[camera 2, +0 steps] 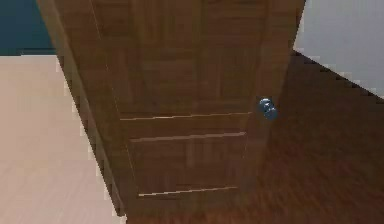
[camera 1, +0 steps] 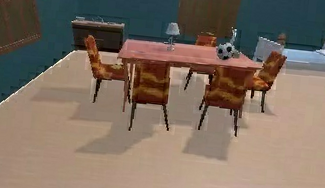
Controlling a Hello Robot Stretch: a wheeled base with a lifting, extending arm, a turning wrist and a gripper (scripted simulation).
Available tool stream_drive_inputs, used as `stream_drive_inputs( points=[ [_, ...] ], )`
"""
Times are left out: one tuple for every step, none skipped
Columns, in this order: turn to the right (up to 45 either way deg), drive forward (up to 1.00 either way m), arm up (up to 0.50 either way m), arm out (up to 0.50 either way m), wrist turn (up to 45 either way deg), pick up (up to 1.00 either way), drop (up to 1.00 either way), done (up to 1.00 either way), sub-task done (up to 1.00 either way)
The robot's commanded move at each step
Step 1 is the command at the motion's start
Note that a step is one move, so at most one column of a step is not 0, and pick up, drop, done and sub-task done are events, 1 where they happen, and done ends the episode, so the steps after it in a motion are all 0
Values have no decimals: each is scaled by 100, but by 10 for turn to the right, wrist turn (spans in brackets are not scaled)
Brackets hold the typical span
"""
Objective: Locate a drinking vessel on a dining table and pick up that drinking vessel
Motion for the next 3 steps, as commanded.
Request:
stream_drive_inputs(
  points=[
    [0,100,0,0,0,0,0,0,0],
    [-60,0,0,0,0,0,0,0,0],
    [0,30,0,0,0,0,0,0,0]
  ],
)
